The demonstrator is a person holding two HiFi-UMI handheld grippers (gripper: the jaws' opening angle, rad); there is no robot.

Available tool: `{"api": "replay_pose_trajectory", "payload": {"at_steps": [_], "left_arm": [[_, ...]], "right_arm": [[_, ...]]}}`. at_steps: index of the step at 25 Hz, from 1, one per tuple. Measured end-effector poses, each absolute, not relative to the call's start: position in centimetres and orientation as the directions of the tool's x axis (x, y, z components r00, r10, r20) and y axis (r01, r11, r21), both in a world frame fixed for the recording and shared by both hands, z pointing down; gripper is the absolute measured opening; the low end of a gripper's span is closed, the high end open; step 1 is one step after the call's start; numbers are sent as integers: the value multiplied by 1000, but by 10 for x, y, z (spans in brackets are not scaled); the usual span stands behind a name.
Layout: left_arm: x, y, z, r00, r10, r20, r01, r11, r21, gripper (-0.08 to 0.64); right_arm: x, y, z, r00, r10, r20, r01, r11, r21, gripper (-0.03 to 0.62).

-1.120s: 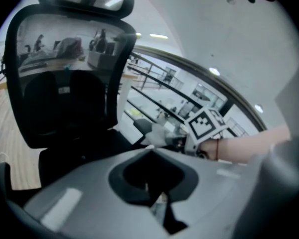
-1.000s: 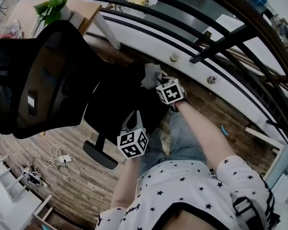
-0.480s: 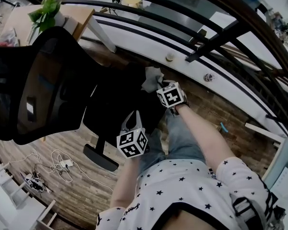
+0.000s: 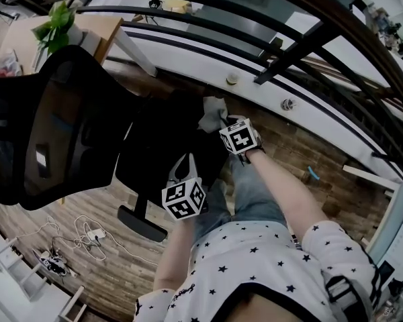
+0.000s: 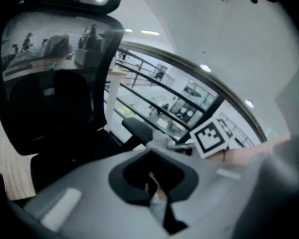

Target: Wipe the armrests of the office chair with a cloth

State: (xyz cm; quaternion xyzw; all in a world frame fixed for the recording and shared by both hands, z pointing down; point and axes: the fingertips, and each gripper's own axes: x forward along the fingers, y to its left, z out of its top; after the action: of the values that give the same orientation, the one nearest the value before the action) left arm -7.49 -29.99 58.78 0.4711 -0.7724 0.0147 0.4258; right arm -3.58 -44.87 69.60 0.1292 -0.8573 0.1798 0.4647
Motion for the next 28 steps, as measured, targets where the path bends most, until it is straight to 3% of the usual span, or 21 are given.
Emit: {"api": "replay_pose_trajectory", "payload": {"at_steps": [15,28], "left_arm": [[-65,-306,584,-166,-728,665,-759,525,385,5],[-64,-303,572,-165,-745,646,-772,506,386,5]], "right_arm": [[7,-443,707,-470,-72,880,-443,881,-165,28],[11,-434,692,-508,-72,858,-451,871,-194,28]]}}
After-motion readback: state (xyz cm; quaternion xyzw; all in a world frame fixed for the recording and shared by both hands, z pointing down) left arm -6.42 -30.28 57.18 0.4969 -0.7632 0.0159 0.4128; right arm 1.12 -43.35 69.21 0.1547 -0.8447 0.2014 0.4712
